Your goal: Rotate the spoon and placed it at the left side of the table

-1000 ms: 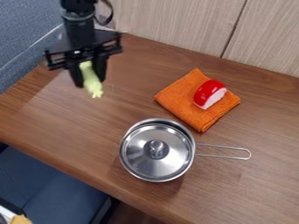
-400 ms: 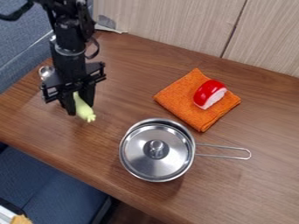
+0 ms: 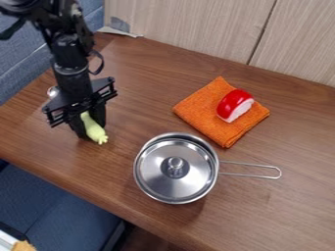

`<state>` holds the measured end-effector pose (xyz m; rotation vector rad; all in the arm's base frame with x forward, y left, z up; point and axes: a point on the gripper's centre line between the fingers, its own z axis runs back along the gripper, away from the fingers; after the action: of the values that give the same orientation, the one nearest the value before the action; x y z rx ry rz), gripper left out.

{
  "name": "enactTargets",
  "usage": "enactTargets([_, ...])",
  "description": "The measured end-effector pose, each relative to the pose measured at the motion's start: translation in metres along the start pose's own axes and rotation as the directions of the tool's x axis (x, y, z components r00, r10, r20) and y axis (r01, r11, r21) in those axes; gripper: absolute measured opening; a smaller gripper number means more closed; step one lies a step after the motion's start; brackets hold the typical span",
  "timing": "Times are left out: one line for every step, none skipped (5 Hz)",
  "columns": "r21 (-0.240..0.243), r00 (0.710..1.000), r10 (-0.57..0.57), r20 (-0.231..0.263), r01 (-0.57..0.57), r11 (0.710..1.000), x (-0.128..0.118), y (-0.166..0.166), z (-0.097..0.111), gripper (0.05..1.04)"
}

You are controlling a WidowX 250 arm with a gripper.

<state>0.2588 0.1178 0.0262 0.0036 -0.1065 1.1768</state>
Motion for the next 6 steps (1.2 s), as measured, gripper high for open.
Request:
enactTargets([0.008,1.0,-0.002,-0.009,0.002,1.0,-0.001,0.001,0.0,0.789])
enactTargets([0.025,1.0,-0.005,0.004,0.005,1.0,0.002,0.001,0.003,1.002])
enactTargets([0.038,1.0,-0.014,0.0,0.014,0.999,0.001,0.002,0.003,1.004])
enactTargets([0.038,0.998,-0.069,0.009,0.069,0.997,-0.001,-0.01,0.01,0.999])
enactTargets([0.021,0.988,-0.153,0.037,0.152,0.988,-0.002,-0.031,0.032,0.999])
enactTargets([-0.027,0.977,-0.195,0.089,0.198,0.98,-0.003,-0.043,0.061,1.0])
